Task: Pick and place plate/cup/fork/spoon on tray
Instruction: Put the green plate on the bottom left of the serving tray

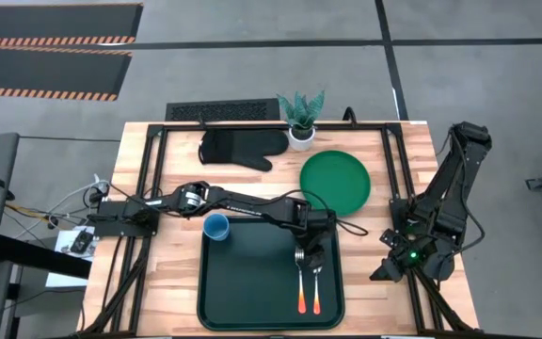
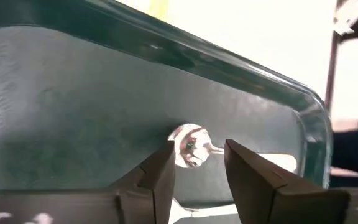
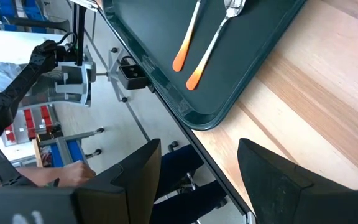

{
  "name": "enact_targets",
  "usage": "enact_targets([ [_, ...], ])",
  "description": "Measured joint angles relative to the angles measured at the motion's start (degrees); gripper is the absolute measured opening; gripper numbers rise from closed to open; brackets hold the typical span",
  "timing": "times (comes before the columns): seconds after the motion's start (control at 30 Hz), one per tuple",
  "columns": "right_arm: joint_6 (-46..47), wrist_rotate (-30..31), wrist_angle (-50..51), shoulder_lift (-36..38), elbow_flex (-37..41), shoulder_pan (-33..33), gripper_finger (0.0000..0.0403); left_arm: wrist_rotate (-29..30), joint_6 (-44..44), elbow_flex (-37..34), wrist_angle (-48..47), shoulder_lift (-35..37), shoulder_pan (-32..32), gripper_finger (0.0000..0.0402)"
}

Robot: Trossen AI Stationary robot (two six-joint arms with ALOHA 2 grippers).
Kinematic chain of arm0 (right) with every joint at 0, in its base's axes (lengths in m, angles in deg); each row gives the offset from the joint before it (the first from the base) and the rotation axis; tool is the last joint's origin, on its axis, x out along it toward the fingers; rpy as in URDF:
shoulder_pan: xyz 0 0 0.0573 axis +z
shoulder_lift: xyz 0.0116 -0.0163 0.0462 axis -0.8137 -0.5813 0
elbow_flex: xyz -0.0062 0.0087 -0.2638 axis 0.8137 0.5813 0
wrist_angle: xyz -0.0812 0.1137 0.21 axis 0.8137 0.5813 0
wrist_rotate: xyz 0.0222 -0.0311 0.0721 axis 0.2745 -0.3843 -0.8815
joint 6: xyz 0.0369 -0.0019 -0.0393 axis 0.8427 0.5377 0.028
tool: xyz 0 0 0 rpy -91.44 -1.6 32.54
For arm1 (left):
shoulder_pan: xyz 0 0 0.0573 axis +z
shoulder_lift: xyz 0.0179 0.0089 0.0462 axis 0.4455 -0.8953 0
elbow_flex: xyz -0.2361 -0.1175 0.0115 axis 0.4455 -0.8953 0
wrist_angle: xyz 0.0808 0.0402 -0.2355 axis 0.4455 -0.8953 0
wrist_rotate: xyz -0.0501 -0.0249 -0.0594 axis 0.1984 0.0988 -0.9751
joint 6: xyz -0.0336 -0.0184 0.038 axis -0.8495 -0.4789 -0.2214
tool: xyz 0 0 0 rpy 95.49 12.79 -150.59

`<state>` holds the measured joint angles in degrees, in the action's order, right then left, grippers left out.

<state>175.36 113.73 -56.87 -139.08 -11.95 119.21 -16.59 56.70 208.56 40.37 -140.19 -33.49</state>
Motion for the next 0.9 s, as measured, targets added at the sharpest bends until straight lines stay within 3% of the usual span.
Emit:
enact_targets([
  [0.3, 0.5, 0.0, -0.1, 0.0, 0.0, 0.0, 0.0240, 0.7, -5.7, 0.7, 0.1, 0.3, 2.8, 0.0124],
  [0.53, 0.5, 0.2, -0.4, 0.0, 0.0, 0.0, 0.0240, 1.8, -5.3, 6.8, -5.5, 0.5, 5.2, 0.0124],
  [0.67, 0.5, 1.5, 0.3, 0.0, 0.0, 0.0, 0.0240, 2.5, -5.7, 6.2, -5.9, 2.9, 7.1, 0.0124],
  [0.9, 0.5, 5.3, 1.9, 0.0, 0.0, 0.0, 0.0240, 9.5, -7.3, 6.6, -9.4, 9.1, 9.3, 0.0124],
])
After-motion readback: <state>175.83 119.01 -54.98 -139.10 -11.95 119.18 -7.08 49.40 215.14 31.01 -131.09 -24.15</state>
